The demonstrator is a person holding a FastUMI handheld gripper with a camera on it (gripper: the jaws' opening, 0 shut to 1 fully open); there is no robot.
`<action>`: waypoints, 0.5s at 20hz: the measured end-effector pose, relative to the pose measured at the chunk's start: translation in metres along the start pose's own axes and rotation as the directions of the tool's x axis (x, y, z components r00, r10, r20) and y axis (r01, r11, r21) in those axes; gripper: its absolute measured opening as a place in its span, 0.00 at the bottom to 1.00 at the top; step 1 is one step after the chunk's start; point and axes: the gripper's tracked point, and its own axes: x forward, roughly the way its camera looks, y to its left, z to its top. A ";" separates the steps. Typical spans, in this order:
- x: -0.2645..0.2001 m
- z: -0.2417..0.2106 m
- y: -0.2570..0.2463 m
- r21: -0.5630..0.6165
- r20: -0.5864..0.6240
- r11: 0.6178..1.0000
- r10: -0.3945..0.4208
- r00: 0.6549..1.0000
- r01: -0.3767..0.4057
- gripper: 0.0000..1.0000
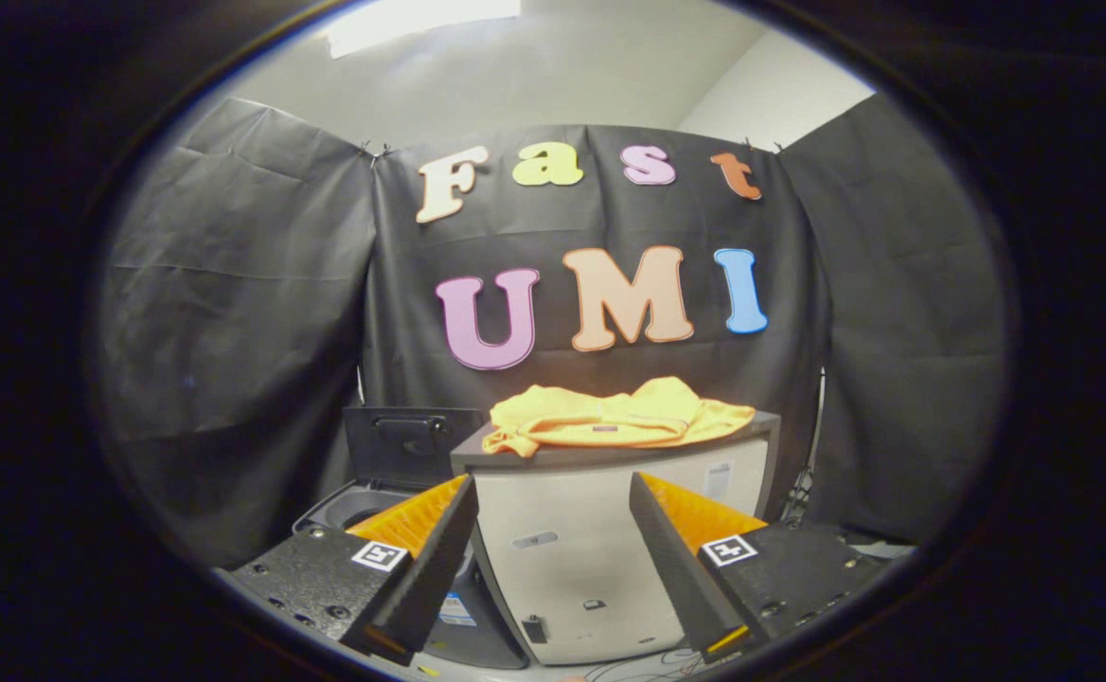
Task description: Put the clothes into the washing machine and then close the washing machine lid.
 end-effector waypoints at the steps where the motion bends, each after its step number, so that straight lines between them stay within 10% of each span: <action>1: 0.007 0.007 0.001 -0.002 0.003 1.000 0.005 1.000 -0.005 0.96; 10: 0.096 0.045 -0.014 -0.052 -0.089 0.999 -0.018 0.996 0.014 0.96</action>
